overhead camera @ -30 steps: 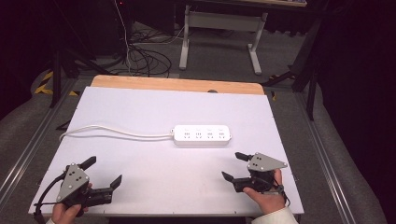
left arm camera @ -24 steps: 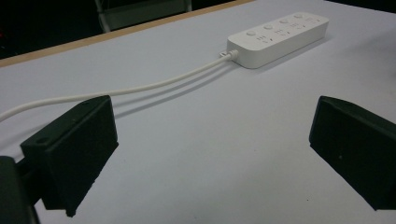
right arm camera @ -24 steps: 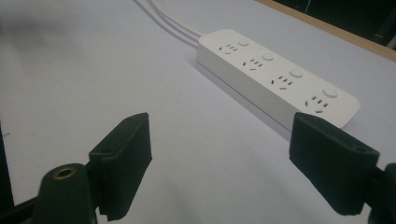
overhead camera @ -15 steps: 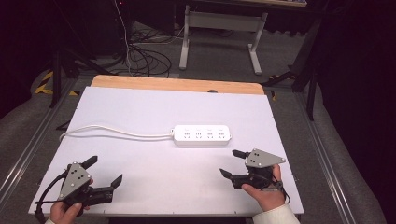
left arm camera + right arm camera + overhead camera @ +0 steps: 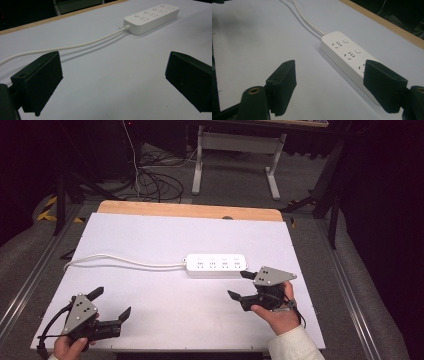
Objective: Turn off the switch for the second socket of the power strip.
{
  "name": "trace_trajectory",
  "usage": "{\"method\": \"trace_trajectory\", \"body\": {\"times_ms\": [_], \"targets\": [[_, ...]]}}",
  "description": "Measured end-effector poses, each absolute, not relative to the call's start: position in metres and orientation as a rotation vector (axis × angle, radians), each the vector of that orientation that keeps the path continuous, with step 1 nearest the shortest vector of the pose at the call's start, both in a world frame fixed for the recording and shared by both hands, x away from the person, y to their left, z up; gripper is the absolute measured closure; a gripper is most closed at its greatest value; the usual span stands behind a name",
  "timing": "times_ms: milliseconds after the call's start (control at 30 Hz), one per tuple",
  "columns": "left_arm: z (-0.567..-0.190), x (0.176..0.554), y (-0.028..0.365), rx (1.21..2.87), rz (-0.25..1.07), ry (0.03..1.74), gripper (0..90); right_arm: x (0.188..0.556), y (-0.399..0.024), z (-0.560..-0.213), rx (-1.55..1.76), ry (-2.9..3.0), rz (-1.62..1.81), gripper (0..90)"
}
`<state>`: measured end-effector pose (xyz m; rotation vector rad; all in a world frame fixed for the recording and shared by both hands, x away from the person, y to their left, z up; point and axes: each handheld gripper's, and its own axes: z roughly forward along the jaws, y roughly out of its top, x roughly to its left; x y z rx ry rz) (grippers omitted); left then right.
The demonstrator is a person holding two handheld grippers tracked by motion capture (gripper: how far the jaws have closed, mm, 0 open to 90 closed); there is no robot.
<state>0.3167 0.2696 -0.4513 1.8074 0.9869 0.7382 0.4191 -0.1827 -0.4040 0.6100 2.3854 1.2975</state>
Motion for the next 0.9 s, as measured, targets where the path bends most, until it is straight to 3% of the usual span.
{"method": "trace_trajectory", "body": {"times_ms": [900], "targets": [[-0.452, 0.317, 0.271, 1.806, 0.746, 0.994, 1.8, 0.456, -0.163, -0.384, 0.618, 2.385, 1.297, 34.1]]}}
